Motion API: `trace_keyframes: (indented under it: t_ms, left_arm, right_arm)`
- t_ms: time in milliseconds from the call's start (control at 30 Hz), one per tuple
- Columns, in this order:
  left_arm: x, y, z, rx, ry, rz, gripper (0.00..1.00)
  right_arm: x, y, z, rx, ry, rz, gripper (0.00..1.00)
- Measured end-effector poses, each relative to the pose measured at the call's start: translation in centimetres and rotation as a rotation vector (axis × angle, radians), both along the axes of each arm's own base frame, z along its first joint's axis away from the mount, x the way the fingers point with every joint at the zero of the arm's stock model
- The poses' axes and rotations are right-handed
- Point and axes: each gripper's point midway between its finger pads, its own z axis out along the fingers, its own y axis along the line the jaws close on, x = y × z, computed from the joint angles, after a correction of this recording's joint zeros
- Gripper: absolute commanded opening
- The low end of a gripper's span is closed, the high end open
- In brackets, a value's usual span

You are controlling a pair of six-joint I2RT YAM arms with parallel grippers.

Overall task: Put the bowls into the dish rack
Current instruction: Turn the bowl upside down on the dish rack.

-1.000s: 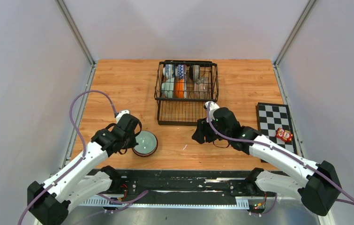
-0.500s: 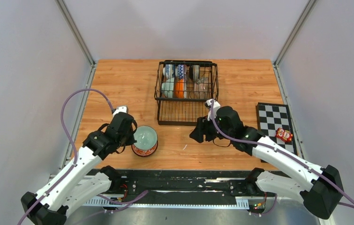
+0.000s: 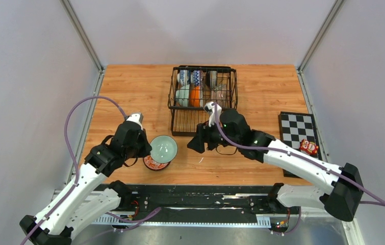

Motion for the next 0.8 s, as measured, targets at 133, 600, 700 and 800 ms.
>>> trace_keyframes:
  t_ms: [133,600,700,800]
  left_arm:
    - [0.0,-0.9,0.4,-0.029,-0.01,-0.049,0.0]
    - [-0.4,-2.2,1.9,-0.078,-0.064,-0.149,0.0]
    - [-0.4,-2.3,1.9,-0.079,-0.066,-0.159,0.0]
    - [-0.5,-2.4,1.9,-0.08,-0.066,-0.171,0.0]
  right_arm:
    - [-0.1,2.4,0.6,-0.018,-0.012,0.022,0.68]
    - [0.6,7.0,-2.6,-0.212,-0.004,0.014,0.57]
    - [0.7,7.2,-3.1,-0.245,-0.011,0.011,0.5]
    - [1.0,7.3,-3.5,-0.273,-0.02,-0.003,0.44]
